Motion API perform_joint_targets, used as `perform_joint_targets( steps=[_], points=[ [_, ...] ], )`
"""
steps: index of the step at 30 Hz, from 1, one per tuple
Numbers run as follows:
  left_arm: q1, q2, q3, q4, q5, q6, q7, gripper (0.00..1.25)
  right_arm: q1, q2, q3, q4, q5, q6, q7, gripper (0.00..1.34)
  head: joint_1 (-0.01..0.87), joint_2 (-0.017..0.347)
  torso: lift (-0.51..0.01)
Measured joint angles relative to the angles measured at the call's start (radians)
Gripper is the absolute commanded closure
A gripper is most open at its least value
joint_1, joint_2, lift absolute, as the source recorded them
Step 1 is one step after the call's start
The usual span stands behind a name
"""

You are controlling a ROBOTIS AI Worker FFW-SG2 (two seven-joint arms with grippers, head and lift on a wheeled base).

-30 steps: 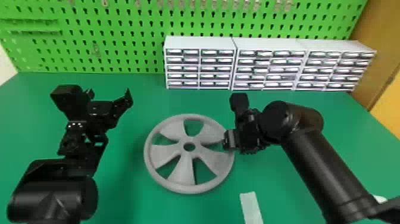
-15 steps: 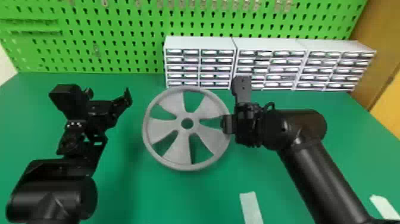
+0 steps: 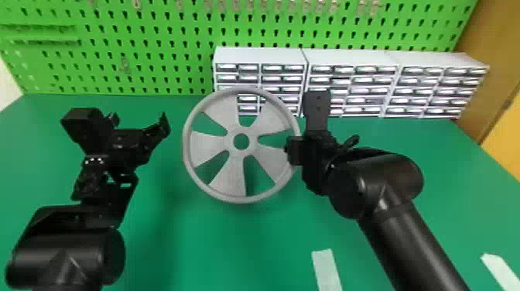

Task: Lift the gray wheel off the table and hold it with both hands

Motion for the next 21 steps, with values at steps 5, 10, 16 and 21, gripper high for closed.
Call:
perform_joint_targets(
  steps=[5,10,16,21],
  points=[
    [0.0,0.0,0.001,-0.004,0.0,0.0,0.0,0.14,0.016,-0.01,0.026,-0.014,0.033,-0.082,0.001,1.05,0.711,0.015,-0.098],
    [0.0,0.0,0.002,-0.006,0.0,0.0,0.0,0.14,0.029,-0.022,0.05,-0.02,0.068,-0.171,0.001,1.05,0.711,0.015,-0.098],
    [0.0,0.0,0.001,-0.008,0.0,0.0,0.0,0.14,0.046,-0.035,0.075,-0.025,0.114,-0.29,0.001,1.05,0.711,0.015,-0.098],
    [0.001,0.0,0.001,-0.01,0.0,0.0,0.0,0.14,0.058,-0.039,0.083,-0.026,0.148,-0.366,0.0,1.07,0.711,0.015,-0.098]
  ],
)
